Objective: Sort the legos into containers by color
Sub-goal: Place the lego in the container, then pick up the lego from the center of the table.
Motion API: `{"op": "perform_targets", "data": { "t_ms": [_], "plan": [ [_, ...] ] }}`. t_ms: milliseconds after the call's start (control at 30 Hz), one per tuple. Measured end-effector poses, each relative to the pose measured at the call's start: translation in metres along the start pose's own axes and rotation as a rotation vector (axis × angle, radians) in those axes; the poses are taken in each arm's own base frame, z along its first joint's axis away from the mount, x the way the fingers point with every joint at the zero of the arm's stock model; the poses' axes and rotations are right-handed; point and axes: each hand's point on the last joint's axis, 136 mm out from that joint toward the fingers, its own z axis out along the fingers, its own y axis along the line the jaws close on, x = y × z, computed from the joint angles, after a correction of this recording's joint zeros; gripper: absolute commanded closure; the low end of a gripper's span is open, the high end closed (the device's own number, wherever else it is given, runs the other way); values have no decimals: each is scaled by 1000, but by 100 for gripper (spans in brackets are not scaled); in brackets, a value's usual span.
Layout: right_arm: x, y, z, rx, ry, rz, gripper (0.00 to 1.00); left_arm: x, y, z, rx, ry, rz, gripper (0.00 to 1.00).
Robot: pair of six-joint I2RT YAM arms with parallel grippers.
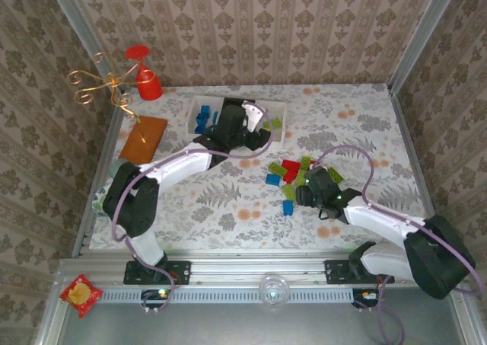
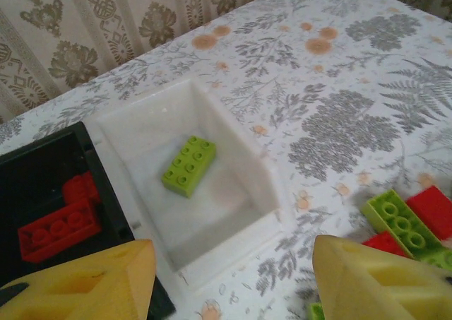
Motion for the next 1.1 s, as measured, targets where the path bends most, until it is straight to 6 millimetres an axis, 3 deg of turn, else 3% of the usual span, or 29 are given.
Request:
{"op": "perform_targets", "data": {
  "t_ms": [300,667,900,1100],
  "plan": [
    [-29,9,27,24,-31,21,37,48,0,-6,-16,84,-13,38],
    [-39,19,56,46,-5,13,44,36,2,-20,-31,47,-10,38],
    [-43,15,58,87,-24,4,60,39,3,-21,-31,53,-11,38],
    [-45,13,54,96,-38,5,68,45,4,-26,-39,60,-10,38]
  ]
}}
